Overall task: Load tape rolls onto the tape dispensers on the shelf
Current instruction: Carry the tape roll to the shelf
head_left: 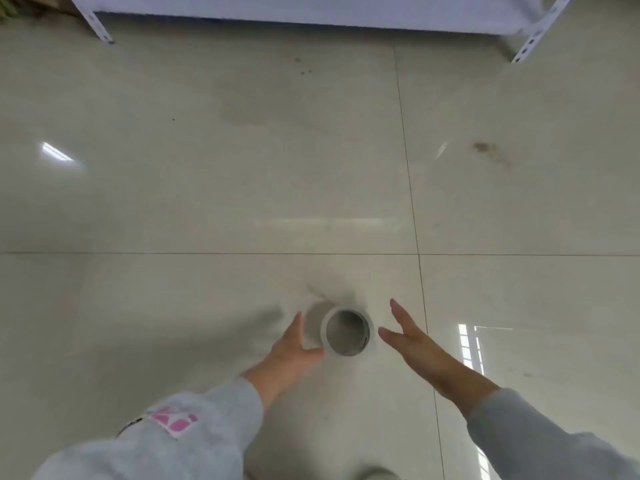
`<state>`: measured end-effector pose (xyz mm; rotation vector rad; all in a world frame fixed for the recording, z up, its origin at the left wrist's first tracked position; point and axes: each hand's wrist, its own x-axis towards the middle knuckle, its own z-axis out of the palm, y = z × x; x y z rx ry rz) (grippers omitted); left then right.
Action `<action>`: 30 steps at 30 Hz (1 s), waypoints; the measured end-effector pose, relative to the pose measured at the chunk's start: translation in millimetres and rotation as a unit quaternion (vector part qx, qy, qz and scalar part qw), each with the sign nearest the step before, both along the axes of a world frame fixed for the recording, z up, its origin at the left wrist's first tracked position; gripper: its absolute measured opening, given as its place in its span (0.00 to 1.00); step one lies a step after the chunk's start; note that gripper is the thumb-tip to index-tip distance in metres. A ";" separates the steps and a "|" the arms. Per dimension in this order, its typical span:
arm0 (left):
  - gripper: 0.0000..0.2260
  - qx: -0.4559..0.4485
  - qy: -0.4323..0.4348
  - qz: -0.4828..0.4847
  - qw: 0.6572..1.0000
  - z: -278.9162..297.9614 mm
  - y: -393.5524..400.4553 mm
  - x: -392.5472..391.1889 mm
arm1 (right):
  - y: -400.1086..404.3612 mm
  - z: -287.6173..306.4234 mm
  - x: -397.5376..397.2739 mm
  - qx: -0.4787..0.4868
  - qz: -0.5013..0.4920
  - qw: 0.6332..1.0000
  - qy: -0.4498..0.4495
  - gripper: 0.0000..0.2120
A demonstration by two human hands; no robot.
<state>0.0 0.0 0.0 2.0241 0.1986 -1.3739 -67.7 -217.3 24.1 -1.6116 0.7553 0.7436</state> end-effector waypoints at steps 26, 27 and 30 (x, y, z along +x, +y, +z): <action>0.34 -0.103 -0.078 0.155 0.979 457.6 42.8 66.9 | 92.2 447.2 66.6 0.157 -0.158 0.973 -0.058 0.30; 0.34 -0.105 -0.088 0.164 0.977 491.6 48.2 71.4 | 96.0 482.6 72.1 0.154 -0.152 0.974 -0.074 0.28; 0.38 -0.125 -0.127 0.162 0.971 586.6 66.2 84.7 | 108.6 588.9 86.7 0.153 -0.129 0.972 -0.121 0.26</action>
